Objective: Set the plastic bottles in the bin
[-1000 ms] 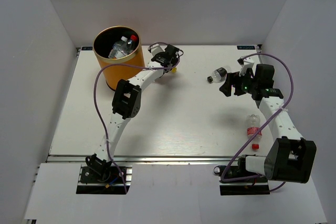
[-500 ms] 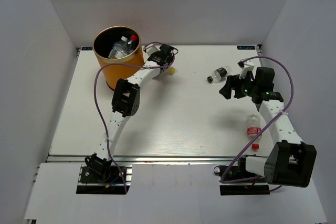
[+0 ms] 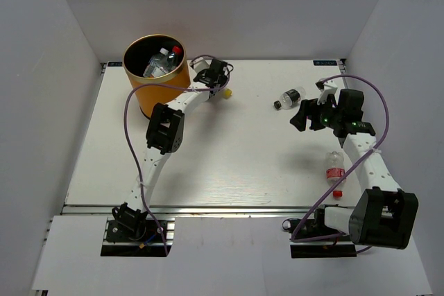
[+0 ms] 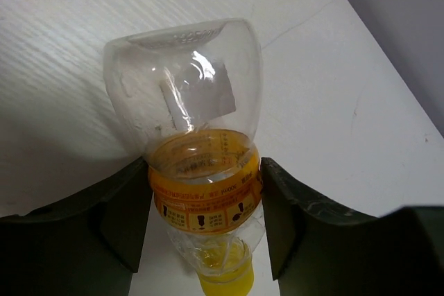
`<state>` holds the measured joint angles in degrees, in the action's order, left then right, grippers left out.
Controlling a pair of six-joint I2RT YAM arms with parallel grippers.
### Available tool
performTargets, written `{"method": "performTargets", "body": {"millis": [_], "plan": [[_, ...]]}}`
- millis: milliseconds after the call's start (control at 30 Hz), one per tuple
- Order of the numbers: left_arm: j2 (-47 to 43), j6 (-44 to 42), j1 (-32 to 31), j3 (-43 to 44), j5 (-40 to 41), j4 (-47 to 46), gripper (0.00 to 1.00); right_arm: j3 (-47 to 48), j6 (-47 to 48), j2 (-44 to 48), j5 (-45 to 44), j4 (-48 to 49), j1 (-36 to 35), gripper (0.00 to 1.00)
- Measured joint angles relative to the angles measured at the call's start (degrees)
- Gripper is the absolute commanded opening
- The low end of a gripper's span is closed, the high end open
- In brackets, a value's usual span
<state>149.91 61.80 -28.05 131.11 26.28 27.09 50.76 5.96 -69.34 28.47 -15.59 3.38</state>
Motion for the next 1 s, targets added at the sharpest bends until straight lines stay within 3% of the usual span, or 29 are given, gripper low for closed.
{"method": "performTargets", "body": {"millis": [33,200,400,600,833,1000], "plan": [[-0.09,-1.18,0.09,-0.28,-0.79,-1.07,0.10,0.00,-0.09,0.15,-0.09,-0.11,0.00,0.85],[-0.85,-11.26,0.42,-2.97,-8.83,-7.45,0.00,0.37,-0.92,0.17,-1.53,-1.09,0.00,0.85],[-6.99,-23.43,0.00,-10.38,-22.97,-12.55,0.00,4.83,1.07,-3.34,-2.99,-3.13,0.00,0.85],[-16.13,-33.62,-0.37,-5.95,-33.99,-12.57,0.00,7.58,9.73,-5.90,-2.64,-2.27,-0.02,0.85],[-33.64,-40.85,-0.02,-4.00,-35.82,-14.49,0.01,11.82,14.29,-11.47,-1.36,-2.43,0.00,0.84],[-46.10,-45.20,1.33,-7.19,-27.30,-14.93,0.03,12.85,15.13,-12.07,-1.44,-2.69,-0.02,0.84]]}}
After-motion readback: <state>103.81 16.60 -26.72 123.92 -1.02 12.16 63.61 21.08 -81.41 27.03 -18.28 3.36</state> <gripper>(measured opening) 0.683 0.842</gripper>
